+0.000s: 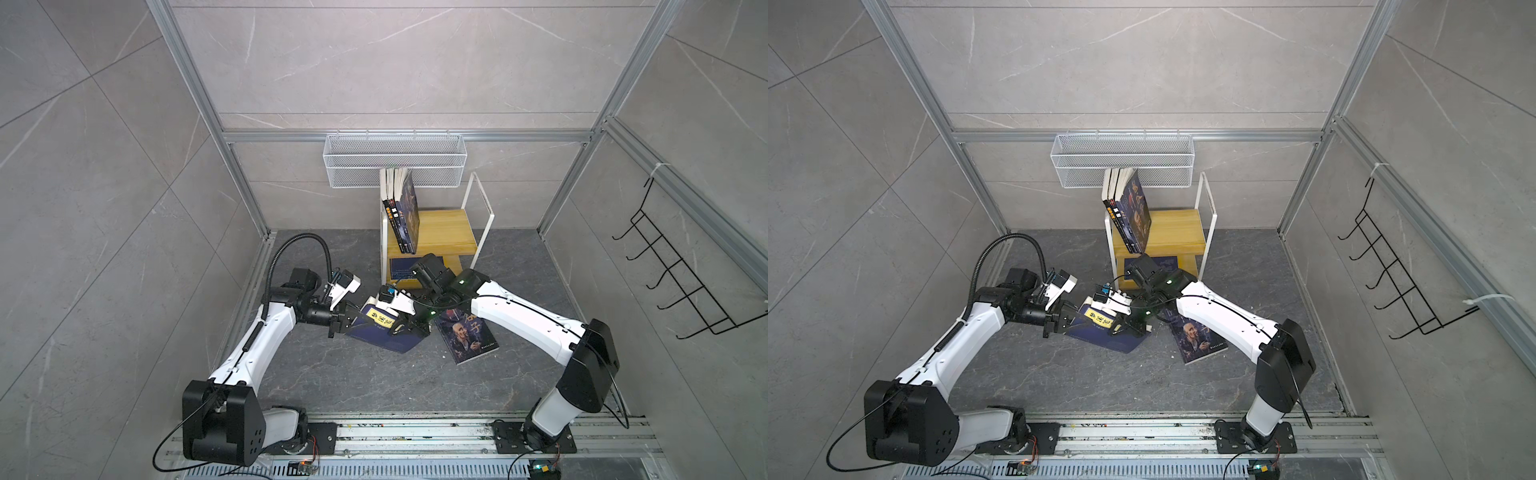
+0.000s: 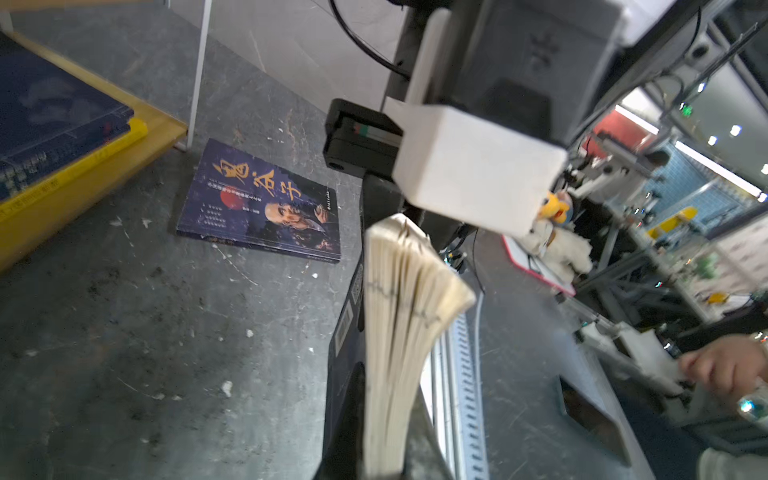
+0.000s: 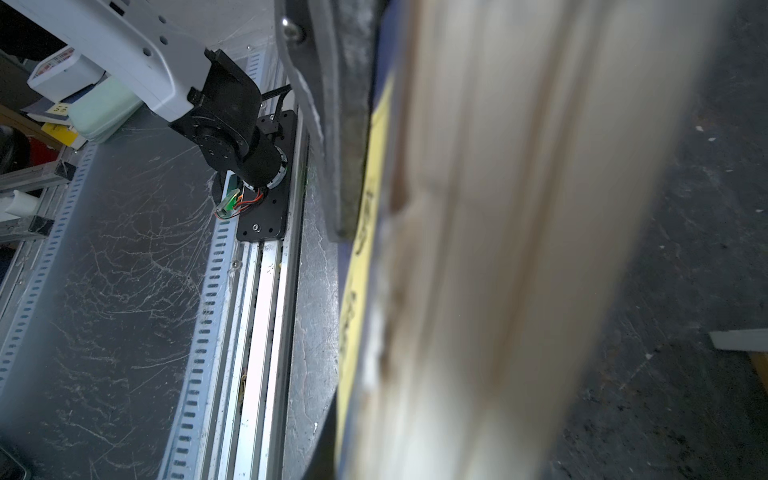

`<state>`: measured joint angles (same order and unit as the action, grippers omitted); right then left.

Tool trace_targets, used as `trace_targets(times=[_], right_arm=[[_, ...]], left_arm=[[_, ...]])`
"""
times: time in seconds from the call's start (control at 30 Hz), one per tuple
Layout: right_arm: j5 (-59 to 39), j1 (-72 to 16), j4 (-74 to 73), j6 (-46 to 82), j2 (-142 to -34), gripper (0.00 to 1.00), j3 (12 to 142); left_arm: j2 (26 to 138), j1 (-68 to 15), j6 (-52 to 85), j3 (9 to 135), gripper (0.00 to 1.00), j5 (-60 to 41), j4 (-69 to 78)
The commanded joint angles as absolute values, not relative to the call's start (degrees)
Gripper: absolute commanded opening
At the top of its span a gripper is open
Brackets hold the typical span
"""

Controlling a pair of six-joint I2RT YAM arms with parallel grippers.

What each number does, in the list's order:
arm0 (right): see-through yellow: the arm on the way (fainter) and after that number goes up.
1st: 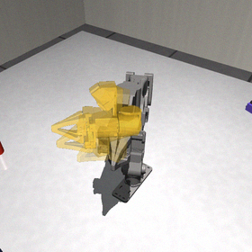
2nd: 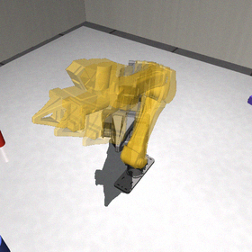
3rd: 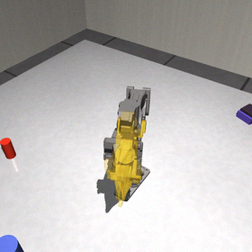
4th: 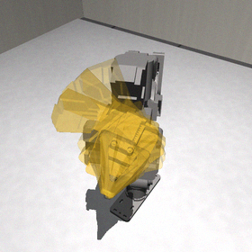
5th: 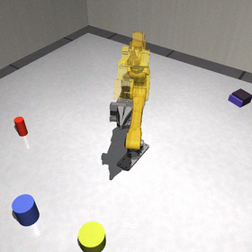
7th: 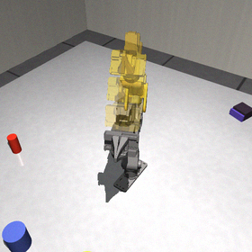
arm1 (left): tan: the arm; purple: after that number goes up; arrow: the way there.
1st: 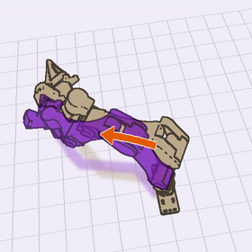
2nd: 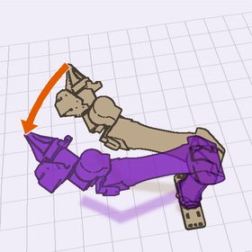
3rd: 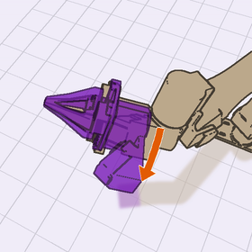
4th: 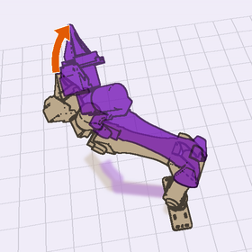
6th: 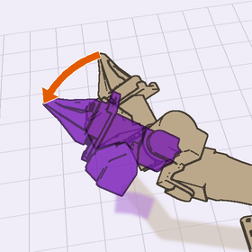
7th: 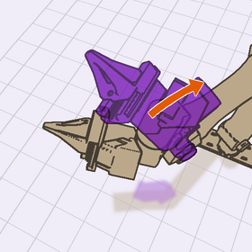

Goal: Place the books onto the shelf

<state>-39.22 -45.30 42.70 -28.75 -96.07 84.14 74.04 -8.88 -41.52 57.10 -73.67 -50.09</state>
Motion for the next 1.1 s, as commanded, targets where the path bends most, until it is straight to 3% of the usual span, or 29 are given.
trace_targets(times=[0.0, 0.07, 0.2, 0.27, 0.3, 0.57, 0.73, 1.07], right_arm=[[-37.89, -45.7, 41.54, -29.16, -95.04, 0.08, 85.11], [-33.25, -45.7, 41.51, -27.28, -94.29, 0.31, 84.71], [-23.14, -45.7, 37.64, -25.23, -88.62, 0.63, 78.94], [-17.73, -45.69, 33.95, -24.02, -84.35, 0.83, 74.53], [-16.01, -45.75, 33.0, -23.54, -82.92, 0.86, 73.56], [11.25, -51.01, 18.34, -19.17, -72.05, 0.87, 61.85], [24.61, -58.69, 5.29, -20.38, -69.6, 0.85, 53.72], [45.36, -74.1, -27.52, -39.0, -85.91, 0.85, 48.78]], left_arm=[[73.04, -8.83, -39.4, 56.74, 0.0, -75.06, -47.64], [73.04, -8.4, -38.09, 57.29, 0.0, -75.08, -47.64], [71.76, -7.02, -36.54, 56.53, 0.0, -76.28, -46.99], [71.03, -5.93, -32.66, 55.03, 0.0, -77.67, -43.66], [71.03, -5.32, -29.98, 54.64, 0.0, -78.23, -41.77], [70.96, -1.87, 8.4, 49.6, 0.02, -71.91, -14.48], [71.56, -0.44, 26.41, 49.01, 0.05, -65.67, -9.03], [73.16, -0.36, 45.04, 49.0, 0.0, -65.61, -3.34]])
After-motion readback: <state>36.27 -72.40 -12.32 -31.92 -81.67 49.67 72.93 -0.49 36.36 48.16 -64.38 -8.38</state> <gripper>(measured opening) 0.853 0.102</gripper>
